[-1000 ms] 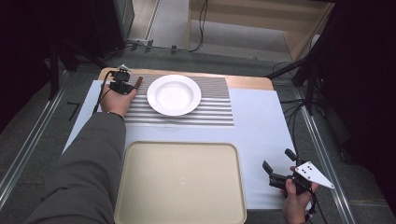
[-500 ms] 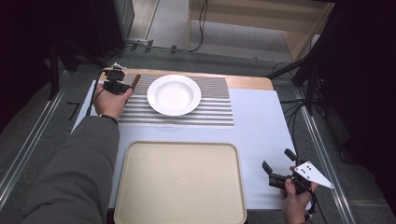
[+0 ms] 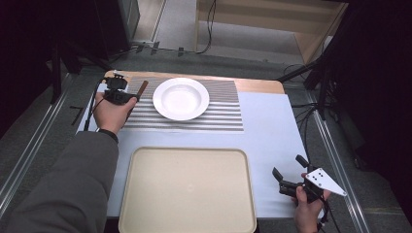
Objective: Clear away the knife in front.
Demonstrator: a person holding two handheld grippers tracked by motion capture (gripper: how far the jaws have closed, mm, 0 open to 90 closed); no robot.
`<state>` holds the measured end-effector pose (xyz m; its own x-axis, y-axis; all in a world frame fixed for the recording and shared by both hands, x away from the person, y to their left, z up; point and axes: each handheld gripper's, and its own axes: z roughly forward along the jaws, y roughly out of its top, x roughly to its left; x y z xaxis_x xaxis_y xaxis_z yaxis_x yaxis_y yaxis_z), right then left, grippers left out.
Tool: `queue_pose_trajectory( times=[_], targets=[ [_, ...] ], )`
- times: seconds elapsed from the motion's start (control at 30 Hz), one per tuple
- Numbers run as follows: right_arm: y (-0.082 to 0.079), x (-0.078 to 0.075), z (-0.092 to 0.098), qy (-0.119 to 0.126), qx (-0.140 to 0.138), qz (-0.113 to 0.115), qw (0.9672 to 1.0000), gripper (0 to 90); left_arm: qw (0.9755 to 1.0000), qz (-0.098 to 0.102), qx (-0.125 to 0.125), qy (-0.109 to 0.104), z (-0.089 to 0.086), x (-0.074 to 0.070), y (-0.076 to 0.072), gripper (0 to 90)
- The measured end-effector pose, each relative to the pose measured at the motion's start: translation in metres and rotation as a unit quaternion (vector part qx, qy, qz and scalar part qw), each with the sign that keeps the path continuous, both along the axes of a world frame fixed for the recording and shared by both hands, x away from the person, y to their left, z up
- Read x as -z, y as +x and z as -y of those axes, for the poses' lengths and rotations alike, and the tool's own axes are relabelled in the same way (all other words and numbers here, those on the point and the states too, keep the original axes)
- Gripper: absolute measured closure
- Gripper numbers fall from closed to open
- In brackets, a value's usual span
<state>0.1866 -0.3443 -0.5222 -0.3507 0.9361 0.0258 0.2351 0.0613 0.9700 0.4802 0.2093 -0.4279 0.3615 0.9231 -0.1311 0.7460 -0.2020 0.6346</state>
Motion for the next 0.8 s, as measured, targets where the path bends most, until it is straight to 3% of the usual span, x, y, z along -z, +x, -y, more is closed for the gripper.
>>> queue_pose_trajectory(
  times=[0.17, 0.57, 0.8],
  targets=[
    [0.0, 0.0, 0.0, -0.002, 0.001, -0.001, 1.0, 0.0, 0.9999, 0.0, 0.008, -0.014, -0.003, 0.0, -0.016, 76.7],
    [0.0, 0.0, -0.002, -0.006, 0.0, -0.003, 1.0, 0.0, 0.9997, 0.007, 0.023, -0.009, -0.003, 0.005, -0.045, 76.7],
    [0.0, 0.0, -0.002, -0.008, 0.0, -0.004, 1.0, 0.0, 0.9991, 0.013, 0.036, -0.018, -0.003, 0.002, -0.062, 76.7]
  ],
)
